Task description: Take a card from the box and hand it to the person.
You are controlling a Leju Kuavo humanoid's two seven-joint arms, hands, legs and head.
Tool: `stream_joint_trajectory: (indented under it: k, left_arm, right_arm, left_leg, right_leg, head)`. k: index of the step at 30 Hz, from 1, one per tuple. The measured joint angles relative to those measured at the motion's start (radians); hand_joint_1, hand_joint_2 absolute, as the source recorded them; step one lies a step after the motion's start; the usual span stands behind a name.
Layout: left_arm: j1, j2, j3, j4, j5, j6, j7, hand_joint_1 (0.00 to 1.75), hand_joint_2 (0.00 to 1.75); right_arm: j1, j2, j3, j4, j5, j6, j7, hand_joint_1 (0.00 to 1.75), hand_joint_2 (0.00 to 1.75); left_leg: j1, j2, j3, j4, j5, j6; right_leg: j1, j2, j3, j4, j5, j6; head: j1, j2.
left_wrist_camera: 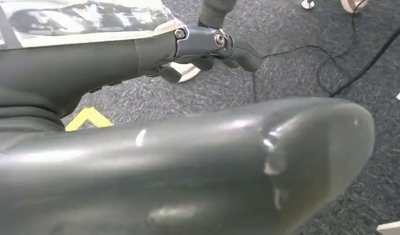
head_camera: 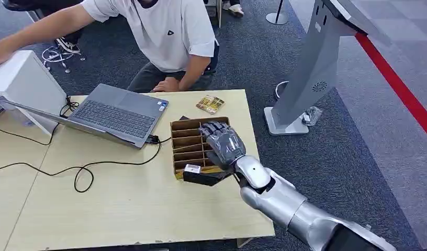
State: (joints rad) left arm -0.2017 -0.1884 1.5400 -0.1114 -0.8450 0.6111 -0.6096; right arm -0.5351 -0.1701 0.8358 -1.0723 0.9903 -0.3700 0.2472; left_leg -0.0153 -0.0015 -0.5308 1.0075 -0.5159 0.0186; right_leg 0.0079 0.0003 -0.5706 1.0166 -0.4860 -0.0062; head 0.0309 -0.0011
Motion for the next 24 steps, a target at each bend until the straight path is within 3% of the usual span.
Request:
stream_joint_trajectory:
  k: [13, 24]
  left_arm:
    - [0.000, 0.002, 0.000, 0.000, -0.002, -0.026, -0.019, 0.00, 0.00]
    - [0.001, 0.011, 0.000, 0.000, -0.017, -0.037, -0.021, 0.00, 0.00]
  right_arm:
    - [-0.014, 0.003, -0.002, 0.034, -0.010, -0.013, -0.009, 0.51, 1.75]
    - [-0.025, 0.010, -0.001, 0.060, -0.010, -0.017, -0.006, 0.61, 1.75]
  left_leg:
    - [0.000, 0.000, 0.000, 0.000, 0.000, 0.000]
    - [0.000, 0.000, 0.000, 0.000, 0.000, 0.000]
  right_leg:
    - [0.000, 0.000, 0.000, 0.000, 0.000, 0.000]
    - [0.000, 0.000, 0.000, 0.000, 0.000, 0.000]
  head:
    - [0.000, 0.000]
    - [0.000, 0.000]
